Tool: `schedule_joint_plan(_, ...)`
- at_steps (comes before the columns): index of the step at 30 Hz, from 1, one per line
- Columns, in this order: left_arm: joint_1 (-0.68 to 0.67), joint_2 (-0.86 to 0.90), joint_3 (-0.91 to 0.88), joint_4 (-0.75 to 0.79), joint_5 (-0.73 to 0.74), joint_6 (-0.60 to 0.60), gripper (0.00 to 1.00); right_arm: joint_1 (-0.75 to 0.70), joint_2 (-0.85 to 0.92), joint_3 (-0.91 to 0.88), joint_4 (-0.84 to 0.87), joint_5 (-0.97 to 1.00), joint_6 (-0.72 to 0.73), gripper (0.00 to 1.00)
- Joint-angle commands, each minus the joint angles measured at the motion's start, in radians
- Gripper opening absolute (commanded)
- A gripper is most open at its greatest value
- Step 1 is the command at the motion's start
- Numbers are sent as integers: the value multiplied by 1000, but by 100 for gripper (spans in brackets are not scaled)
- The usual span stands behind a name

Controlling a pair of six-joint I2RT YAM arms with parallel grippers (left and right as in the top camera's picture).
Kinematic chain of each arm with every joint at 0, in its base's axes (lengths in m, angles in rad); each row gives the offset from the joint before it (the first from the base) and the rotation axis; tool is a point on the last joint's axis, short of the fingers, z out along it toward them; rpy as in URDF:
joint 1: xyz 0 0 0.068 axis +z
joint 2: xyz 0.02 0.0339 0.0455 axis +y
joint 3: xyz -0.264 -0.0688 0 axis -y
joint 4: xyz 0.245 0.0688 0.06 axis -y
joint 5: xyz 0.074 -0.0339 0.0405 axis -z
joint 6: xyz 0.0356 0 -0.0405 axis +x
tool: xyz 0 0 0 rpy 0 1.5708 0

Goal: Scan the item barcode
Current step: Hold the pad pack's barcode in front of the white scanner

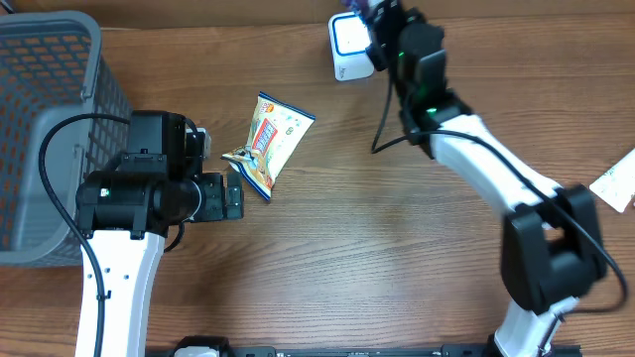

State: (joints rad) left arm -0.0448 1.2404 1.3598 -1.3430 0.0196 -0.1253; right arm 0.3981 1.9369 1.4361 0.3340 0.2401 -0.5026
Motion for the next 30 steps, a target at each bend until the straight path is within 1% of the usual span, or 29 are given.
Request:
schedule_joint_plan(1,5,3,0,1,6,-13,100,-6,71,18,114,101,-241,4)
schedule_joint_plan(6,5,3,0,1,6,-13,100,-5,138,18,247,103,-309,4)
schedule_joint_plan(9,5,3,0,1,6,-13,100,-5,177,18,294,91,-358,4)
schedule_joint_plan(14,5,3,0,1,6,-13,100,0,243,18,381,82,-367,4)
schedule_joint_plan(20,5,3,0,1,6,-13,100,6,334,18,585,69,-476,4)
schedule_joint_plan(26,5,3,0,1,6,-13,100,37,394,18,617,6,-630,4)
schedule_joint_plan(30,5,3,0,1,6,-13,100,48,410,18,661,5,-632,4)
